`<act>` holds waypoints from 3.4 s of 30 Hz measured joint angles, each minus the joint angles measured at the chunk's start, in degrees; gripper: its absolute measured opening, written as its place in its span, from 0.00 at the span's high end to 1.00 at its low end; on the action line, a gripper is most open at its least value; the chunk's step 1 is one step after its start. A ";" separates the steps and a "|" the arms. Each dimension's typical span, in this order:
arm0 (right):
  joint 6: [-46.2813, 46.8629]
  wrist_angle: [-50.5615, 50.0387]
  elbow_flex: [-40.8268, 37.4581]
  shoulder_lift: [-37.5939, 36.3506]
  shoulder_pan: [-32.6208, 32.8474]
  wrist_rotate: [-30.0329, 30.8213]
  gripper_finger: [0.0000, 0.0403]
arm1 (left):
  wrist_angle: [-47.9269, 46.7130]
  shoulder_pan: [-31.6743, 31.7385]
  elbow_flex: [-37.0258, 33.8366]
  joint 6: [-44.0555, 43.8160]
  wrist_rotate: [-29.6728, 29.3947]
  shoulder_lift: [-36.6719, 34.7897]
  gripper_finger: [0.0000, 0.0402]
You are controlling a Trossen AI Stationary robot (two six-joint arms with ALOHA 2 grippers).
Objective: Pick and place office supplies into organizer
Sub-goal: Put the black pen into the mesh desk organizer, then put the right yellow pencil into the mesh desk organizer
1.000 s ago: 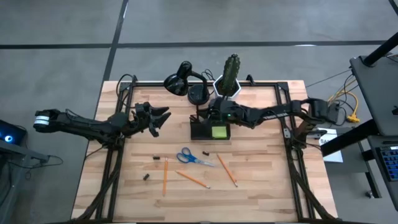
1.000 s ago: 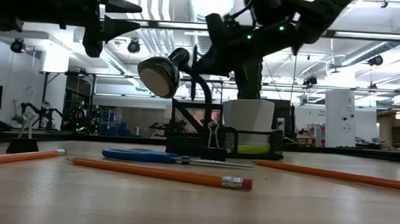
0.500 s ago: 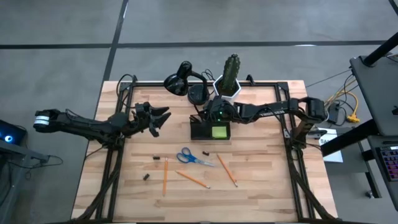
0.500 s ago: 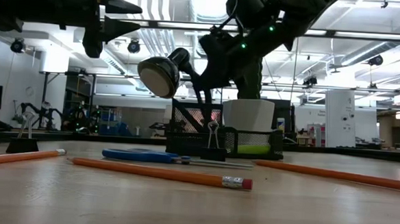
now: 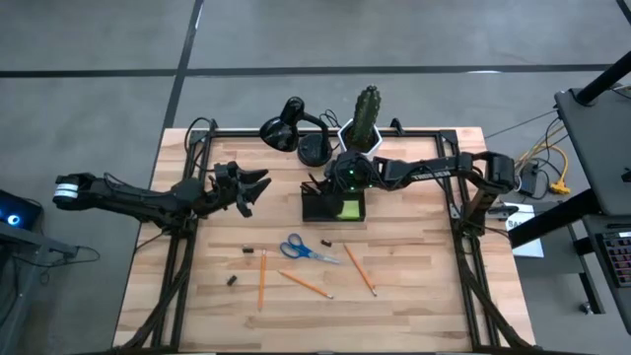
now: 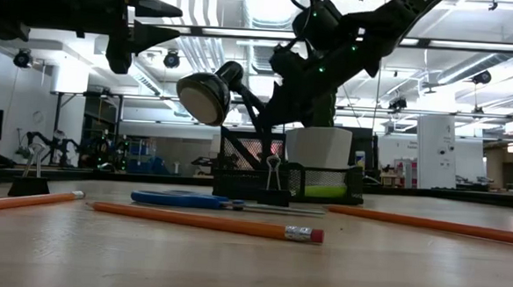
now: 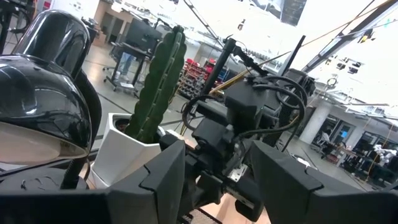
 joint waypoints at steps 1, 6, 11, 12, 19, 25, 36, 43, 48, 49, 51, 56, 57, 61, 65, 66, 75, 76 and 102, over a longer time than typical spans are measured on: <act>-0.59 -0.64 -0.01 0.00 -0.15 -0.41 0.97 | -0.02 0.00 0.00 0.00 0.00 -0.01 0.58; -2.01 -1.62 -0.02 0.00 -0.41 -0.74 0.97 | 0.00 0.00 0.00 -0.01 0.00 -0.01 0.58; -2.77 -1.62 0.96 0.71 -0.56 -1.84 0.97 | -0.02 0.00 0.00 0.00 -0.02 -0.01 0.58; -2.80 -1.65 1.43 1.26 -0.56 -2.01 0.97 | 0.00 0.00 0.00 0.00 -0.02 -0.01 0.58; -3.45 -8.88 7.39 5.49 -0.56 -2.19 0.97 | 0.00 0.01 0.00 -0.04 -0.02 0.01 0.58; -5.63 -13.28 11.00 7.10 -0.58 -2.14 0.97 | -0.01 0.02 0.00 -0.04 -0.02 -0.01 0.58; -4.89 -19.65 11.99 6.97 -1.43 -1.84 0.97 | 0.00 0.01 0.00 -0.02 -0.02 0.00 0.58; -4.49 -19.60 12.46 6.97 -1.43 -1.96 0.97 | 0.00 0.02 0.00 -0.02 -0.02 -0.01 0.58; -4.28 -19.80 13.09 6.97 -1.43 -1.94 0.92 | 0.00 0.00 0.00 -0.02 -0.02 0.01 0.58; -4.28 -19.78 13.32 6.97 -1.43 -1.87 0.90 | 0.00 0.01 0.00 -0.02 -0.02 -0.01 0.58; -4.28 -19.94 13.66 6.97 -1.43 -1.55 0.86 | 0.00 0.00 0.00 -0.02 -0.02 -0.01 0.58; -4.28 -20.02 13.94 6.97 -1.43 -1.54 0.77 | 0.00 0.00 0.00 0.00 -0.02 -0.01 0.58; -4.28 -20.04 13.94 6.97 -1.43 -1.55 0.76 | 0.01 0.01 0.00 0.00 -0.02 -0.01 0.58; -2.96 -20.09 13.94 6.97 -1.43 -1.57 0.73 | 0.00 0.02 0.00 0.00 -0.02 -0.01 0.58; -0.32 -20.11 14.13 6.86 -1.43 -1.55 0.73 | 0.01 0.00 0.00 0.00 -0.02 -0.01 0.58; 0.40 -20.11 14.39 6.86 -1.43 -1.55 0.73 | 0.00 0.00 0.00 0.00 -0.02 -0.01 0.58; 5.23 -22.22 19.62 6.80 -1.30 -0.95 0.76 | 0.00 0.00 0.00 0.00 -0.02 -0.01 0.58; 5.91 -23.16 20.43 6.80 -1.30 -0.81 0.76 | 0.01 0.00 0.00 0.00 -0.02 -0.01 0.58; 39.32 -65.97 30.82 6.78 11.35 0.09 0.71 | -0.02 0.00 0.00 0.02 -0.02 -0.01 0.58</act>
